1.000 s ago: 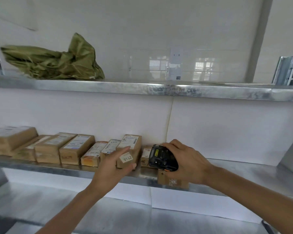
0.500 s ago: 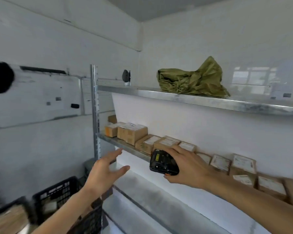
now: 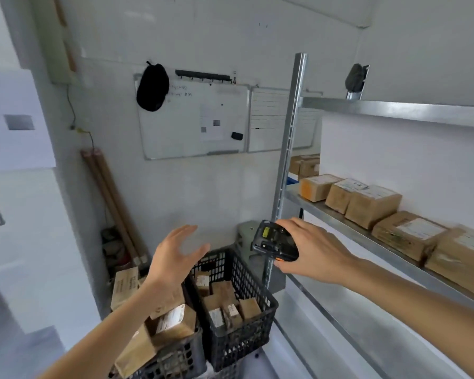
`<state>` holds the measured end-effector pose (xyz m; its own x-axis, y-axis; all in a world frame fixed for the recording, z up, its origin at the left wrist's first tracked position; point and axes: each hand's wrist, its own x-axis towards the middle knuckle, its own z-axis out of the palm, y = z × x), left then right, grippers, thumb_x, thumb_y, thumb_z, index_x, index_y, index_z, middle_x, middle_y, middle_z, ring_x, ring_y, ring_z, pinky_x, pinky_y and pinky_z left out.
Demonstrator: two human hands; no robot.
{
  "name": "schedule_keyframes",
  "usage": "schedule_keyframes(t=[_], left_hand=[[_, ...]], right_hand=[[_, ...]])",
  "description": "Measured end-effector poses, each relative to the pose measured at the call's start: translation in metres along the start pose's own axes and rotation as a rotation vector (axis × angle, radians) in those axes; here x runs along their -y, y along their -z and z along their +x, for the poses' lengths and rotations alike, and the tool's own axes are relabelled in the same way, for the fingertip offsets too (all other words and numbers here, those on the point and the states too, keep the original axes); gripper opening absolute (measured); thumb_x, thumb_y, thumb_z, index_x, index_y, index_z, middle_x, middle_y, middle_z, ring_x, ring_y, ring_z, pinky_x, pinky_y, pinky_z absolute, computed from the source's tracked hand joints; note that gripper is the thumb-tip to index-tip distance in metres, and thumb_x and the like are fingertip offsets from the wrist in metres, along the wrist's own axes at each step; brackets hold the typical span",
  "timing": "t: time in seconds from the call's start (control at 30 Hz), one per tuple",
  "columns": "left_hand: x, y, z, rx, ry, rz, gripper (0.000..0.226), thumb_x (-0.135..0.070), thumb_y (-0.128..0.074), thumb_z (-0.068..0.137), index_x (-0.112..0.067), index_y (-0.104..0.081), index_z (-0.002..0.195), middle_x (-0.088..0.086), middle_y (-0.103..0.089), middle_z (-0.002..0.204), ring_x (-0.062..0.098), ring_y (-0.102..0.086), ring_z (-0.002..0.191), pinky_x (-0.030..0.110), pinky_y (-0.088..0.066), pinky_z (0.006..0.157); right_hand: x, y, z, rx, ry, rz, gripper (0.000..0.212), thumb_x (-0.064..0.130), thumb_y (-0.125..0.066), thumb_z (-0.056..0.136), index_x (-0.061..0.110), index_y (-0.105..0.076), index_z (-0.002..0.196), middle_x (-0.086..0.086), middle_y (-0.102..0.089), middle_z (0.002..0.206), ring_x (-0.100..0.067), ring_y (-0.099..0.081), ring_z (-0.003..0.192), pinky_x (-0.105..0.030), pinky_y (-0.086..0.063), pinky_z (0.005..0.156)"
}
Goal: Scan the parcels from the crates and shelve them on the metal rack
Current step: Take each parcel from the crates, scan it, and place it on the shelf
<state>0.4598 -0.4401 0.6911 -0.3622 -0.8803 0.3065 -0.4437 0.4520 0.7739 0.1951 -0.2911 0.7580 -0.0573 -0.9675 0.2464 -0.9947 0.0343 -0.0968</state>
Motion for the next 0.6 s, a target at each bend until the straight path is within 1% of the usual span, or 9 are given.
schedule_keyframes(t=[0.07, 0.13, 0.23, 0.3, 0.37, 0.4, 0.5, 0.6], left_hand=[[0.023, -0.008, 0.027, -0.007, 0.044, 0.0, 0.063, -0.044, -0.072, 0.09, -0.028, -0.051, 0.147, -0.007, -0.054, 0.146, 0.015, -0.05, 0.135, 0.043, -0.041, 0.115], [0.044, -0.021, 0.057, -0.004, 0.065, -0.002, 0.063, -0.042, -0.072, 0.091, -0.027, -0.05, 0.148, -0.007, -0.056, 0.145, 0.013, -0.051, 0.134, 0.041, -0.042, 0.115], [0.075, -0.049, 0.104, 0.012, 0.122, -0.025, 0.064, -0.043, -0.072, 0.091, -0.026, -0.049, 0.149, -0.009, -0.058, 0.143, 0.011, -0.053, 0.132, 0.039, -0.043, 0.113], [0.098, -0.071, 0.136, 0.033, 0.158, -0.03, 0.068, -0.047, -0.071, 0.09, -0.026, -0.047, 0.15, -0.009, -0.058, 0.143, 0.011, -0.054, 0.132, 0.039, -0.045, 0.113], [0.121, -0.093, 0.163, 0.046, 0.185, -0.022, 0.068, -0.046, -0.07, 0.09, -0.025, -0.047, 0.151, -0.008, -0.058, 0.144, 0.011, -0.054, 0.132, 0.038, -0.045, 0.113], [0.133, -0.105, 0.176, 0.045, 0.206, -0.025, 0.067, -0.045, -0.071, 0.091, -0.023, -0.048, 0.15, -0.007, -0.058, 0.143, 0.011, -0.054, 0.131, 0.037, -0.045, 0.112], [0.169, -0.138, 0.209, 0.058, 0.288, -0.047, 0.065, -0.042, -0.071, 0.092, -0.022, -0.048, 0.15, -0.007, -0.059, 0.142, 0.012, -0.055, 0.13, 0.036, -0.044, 0.112], [0.211, -0.169, 0.24, 0.079, 0.348, -0.051, 0.064, -0.041, -0.071, 0.093, -0.023, -0.049, 0.15, -0.006, -0.061, 0.14, 0.011, -0.056, 0.128, 0.035, -0.044, 0.113]], right_hand=[[-0.008, -0.023, 0.037, 0.013, 0.015, 0.015, 0.08, 0.058, -0.073, 0.082, 0.034, -0.037, 0.15, 0.014, -0.052, 0.137, -0.006, -0.053, 0.106, -0.021, -0.047, 0.08], [-0.02, -0.048, 0.074, 0.027, 0.025, 0.028, 0.082, 0.059, -0.072, 0.083, 0.032, -0.036, 0.151, 0.013, -0.051, 0.14, -0.008, -0.056, 0.111, -0.022, -0.048, 0.082], [-0.045, -0.09, 0.13, 0.05, 0.026, 0.043, 0.085, 0.058, -0.072, 0.084, 0.028, -0.035, 0.154, 0.011, -0.052, 0.138, -0.011, -0.057, 0.113, -0.023, -0.049, 0.083], [-0.064, -0.118, 0.166, 0.078, 0.009, 0.042, 0.085, 0.059, -0.071, 0.084, 0.027, -0.034, 0.154, 0.01, -0.052, 0.134, -0.012, -0.057, 0.11, -0.024, -0.049, 0.08], [-0.082, -0.147, 0.196, 0.104, -0.003, 0.032, 0.085, 0.059, -0.07, 0.085, 0.025, -0.034, 0.155, 0.009, -0.052, 0.133, -0.014, -0.057, 0.109, -0.024, -0.046, 0.076], [-0.09, -0.162, 0.211, 0.113, -0.01, 0.032, 0.085, 0.059, -0.069, 0.085, 0.024, -0.034, 0.154, 0.007, -0.052, 0.133, -0.015, -0.058, 0.11, -0.025, -0.046, 0.077], [-0.114, -0.21, 0.25, 0.14, -0.052, 0.059, 0.086, 0.061, -0.07, 0.084, 0.022, -0.036, 0.153, 0.004, -0.053, 0.135, -0.018, -0.059, 0.112, -0.033, -0.053, 0.085], [-0.134, -0.262, 0.281, 0.198, -0.083, 0.086, 0.083, 0.062, -0.07, 0.083, 0.025, -0.038, 0.15, 0.005, -0.054, 0.132, -0.02, -0.06, 0.11, -0.038, -0.056, 0.084]])
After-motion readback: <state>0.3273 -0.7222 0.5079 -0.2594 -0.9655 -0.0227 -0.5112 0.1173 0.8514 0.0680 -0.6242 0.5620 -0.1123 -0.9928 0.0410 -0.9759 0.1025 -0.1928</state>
